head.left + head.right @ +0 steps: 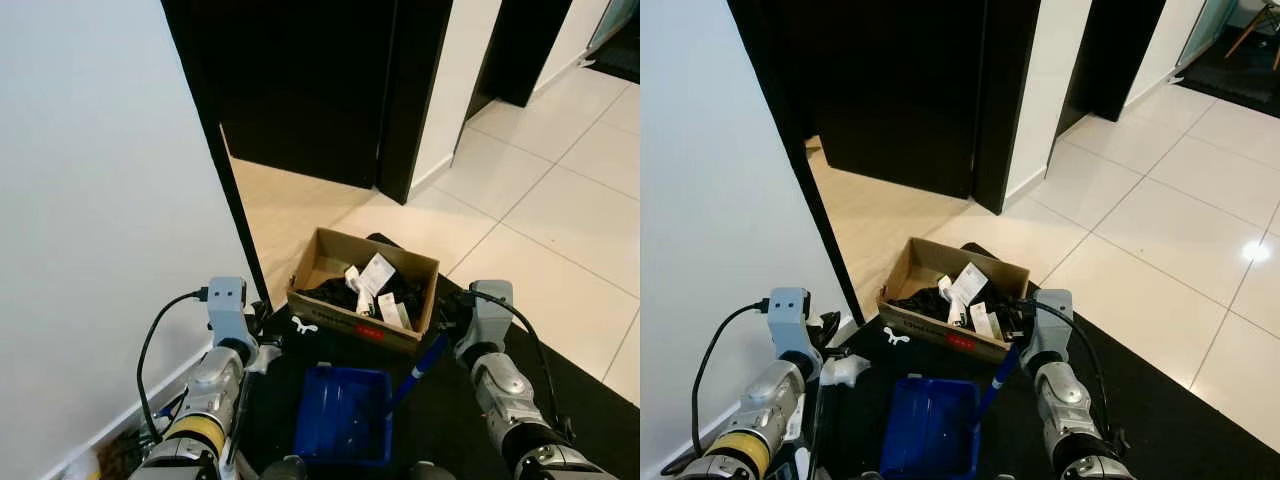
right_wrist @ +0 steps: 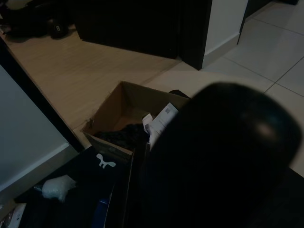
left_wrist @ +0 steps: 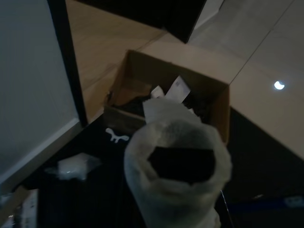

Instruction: Sweep floor

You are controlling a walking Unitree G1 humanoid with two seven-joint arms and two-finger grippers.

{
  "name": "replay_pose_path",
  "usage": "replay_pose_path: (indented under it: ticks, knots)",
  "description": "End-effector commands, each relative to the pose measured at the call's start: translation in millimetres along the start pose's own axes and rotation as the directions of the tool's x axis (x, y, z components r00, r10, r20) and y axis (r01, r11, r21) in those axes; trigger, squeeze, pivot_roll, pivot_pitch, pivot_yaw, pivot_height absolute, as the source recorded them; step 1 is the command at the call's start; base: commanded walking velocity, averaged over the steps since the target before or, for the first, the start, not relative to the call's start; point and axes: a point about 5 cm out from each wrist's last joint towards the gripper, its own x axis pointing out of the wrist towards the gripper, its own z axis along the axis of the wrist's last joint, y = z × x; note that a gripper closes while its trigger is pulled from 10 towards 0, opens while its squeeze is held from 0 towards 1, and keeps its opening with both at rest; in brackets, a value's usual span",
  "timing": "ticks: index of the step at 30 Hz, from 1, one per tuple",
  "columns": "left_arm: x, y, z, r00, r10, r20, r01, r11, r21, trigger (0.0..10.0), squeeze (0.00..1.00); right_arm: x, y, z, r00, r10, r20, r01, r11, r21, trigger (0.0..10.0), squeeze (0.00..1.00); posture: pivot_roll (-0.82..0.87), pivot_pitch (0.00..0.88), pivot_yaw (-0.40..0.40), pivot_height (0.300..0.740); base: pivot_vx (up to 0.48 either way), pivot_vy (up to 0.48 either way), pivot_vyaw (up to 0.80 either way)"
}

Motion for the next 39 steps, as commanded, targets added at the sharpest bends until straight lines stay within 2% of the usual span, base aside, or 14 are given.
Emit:
replay_pose_path:
  ticks: [1,2,5,21,39]
  knots:
    - [-5.9,-1.8,-15,0.998,0.007,-0.055,-0.009,1.000,-0.025,10.0,0.00,-7.7,-3.2,-17,0.996,-0.011,-0.087,0.012,1.000,0.006,10.0,0.00,0.11,0.082,0.002,0.740,0.000,0.000,0.00]
    - [-1.4,-14.6,-8,0.999,-0.046,-0.008,0.046,0.998,-0.041,10.0,0.00,-7.7,-3.8,-17,0.996,-0.010,-0.090,0.011,1.000,0.005,10.0,0.00,0.11,0.083,-0.004,0.740,0.000,-0.266,0.00]
    - [1.3,-18.8,-4,0.999,-0.046,0.017,0.047,0.997,-0.061,10.0,0.00,-7.7,-3.6,-18,0.996,-0.007,-0.092,0.007,1.000,0.005,10.0,0.00,0.11,0.080,-0.007,0.740,0.000,-0.394,0.00]
    - [2.5,-14.1,3,1.000,-0.008,0.024,0.008,0.999,-0.033,10.0,0.00,-5.8,-1.4,-16,0.996,-0.005,-0.085,0.006,1.000,0.011,10.0,0.00,0.12,0.091,0.003,0.740,0.000,-0.449,0.00]
    - [4.4,-14.1,3,1.000,0.011,-0.005,-0.011,1.000,-0.029,10.0,0.00,-4.4,-1.9,-14,0.997,-0.008,-0.079,0.009,1.000,0.015,10.0,0.00,0.12,0.094,0.005,0.740,0.000,0.000,0.00]
